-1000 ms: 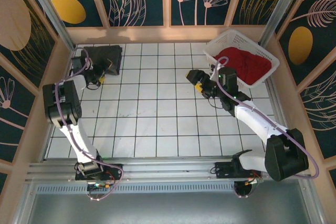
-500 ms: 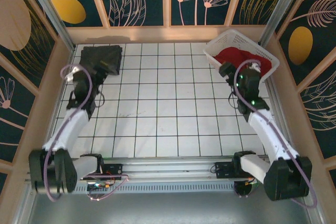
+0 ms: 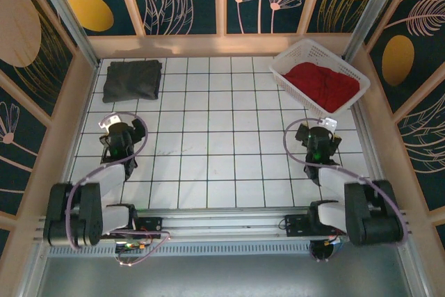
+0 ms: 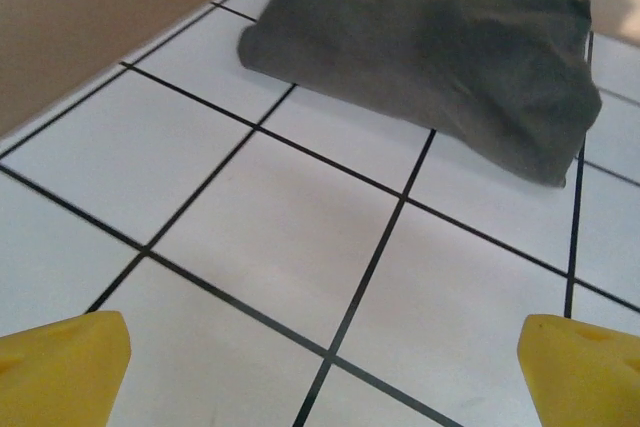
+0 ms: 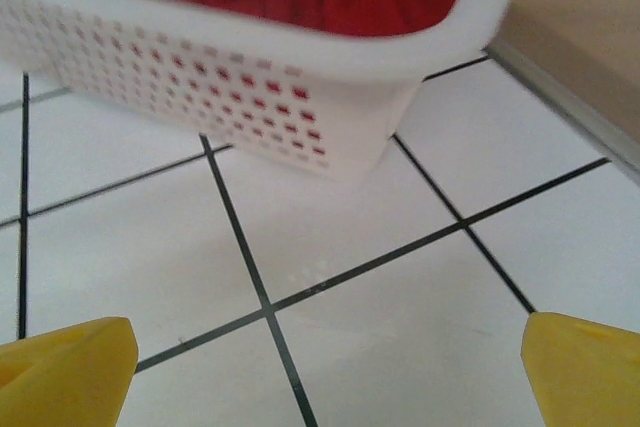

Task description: Fold and stack the t-shirts

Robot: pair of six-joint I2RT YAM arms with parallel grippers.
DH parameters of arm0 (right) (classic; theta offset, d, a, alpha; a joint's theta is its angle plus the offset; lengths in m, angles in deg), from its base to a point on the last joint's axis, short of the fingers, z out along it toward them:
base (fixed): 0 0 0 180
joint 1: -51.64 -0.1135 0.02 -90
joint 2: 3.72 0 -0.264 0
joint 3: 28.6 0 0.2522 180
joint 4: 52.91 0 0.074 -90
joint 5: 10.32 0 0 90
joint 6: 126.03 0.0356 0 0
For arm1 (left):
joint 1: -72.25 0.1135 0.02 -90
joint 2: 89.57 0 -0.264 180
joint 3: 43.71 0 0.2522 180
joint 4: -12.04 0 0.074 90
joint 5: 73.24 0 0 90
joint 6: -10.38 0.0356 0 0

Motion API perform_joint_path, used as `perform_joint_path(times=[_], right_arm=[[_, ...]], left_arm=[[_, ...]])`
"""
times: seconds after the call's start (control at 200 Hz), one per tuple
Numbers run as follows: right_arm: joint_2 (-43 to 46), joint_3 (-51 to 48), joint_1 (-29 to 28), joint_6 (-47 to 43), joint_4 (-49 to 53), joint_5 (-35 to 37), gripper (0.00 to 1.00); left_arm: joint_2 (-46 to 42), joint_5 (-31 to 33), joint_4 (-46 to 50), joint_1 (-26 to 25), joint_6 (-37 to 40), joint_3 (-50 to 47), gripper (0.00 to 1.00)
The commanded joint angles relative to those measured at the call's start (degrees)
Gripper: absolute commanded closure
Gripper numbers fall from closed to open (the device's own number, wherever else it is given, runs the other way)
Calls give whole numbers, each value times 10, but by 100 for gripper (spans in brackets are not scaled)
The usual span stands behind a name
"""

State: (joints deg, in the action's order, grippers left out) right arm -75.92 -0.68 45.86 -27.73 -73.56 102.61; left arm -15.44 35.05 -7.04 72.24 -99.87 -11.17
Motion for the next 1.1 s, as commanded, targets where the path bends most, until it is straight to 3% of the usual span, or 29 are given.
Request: perform_joint_path(times=[0.0, 0.145, 0.235, 0.295, 0.34, 0.405, 0.43, 0.455, 0.53, 0.575, 1.096], right_arm=[[-62, 32, 17, -55, -170, -58, 1], [-156, 83, 51, -61, -215, -114, 1], [-147, 67, 54, -64, -231, -135, 1], [-134, 12, 55, -64, -323, -141, 1], [-130, -27, 59, -62, -386, -149, 1], [-165, -70, 58, -71, -506, -151, 1], [-166, -74, 55, -74, -508, -147, 1], [-154, -65, 53, -73, -469, -147, 1], [-166, -14, 52, -81, -389, -170, 1], [-160, -8, 75, -67, -370, -213, 1], [-160, -11, 67, -72, -378, -197, 1]], left_arm=[[68, -22, -118, 0, 48, 44, 1], [150, -29, -146, 4, 113, 102, 1], [149, -61, -149, 5, 125, 98, 1], [113, -71, -251, 4, 133, 23, 1], [96, -57, -379, 4, 129, -56, 1], [135, -14, -598, 4, 110, -152, 1], [151, -20, -639, 4, 115, -160, 1], [148, -30, -619, 4, 118, -155, 1], [119, -27, -425, 3, 114, -77, 1], [137, -43, -429, -1, 131, -61, 1], [129, -45, -419, -2, 133, -63, 1]])
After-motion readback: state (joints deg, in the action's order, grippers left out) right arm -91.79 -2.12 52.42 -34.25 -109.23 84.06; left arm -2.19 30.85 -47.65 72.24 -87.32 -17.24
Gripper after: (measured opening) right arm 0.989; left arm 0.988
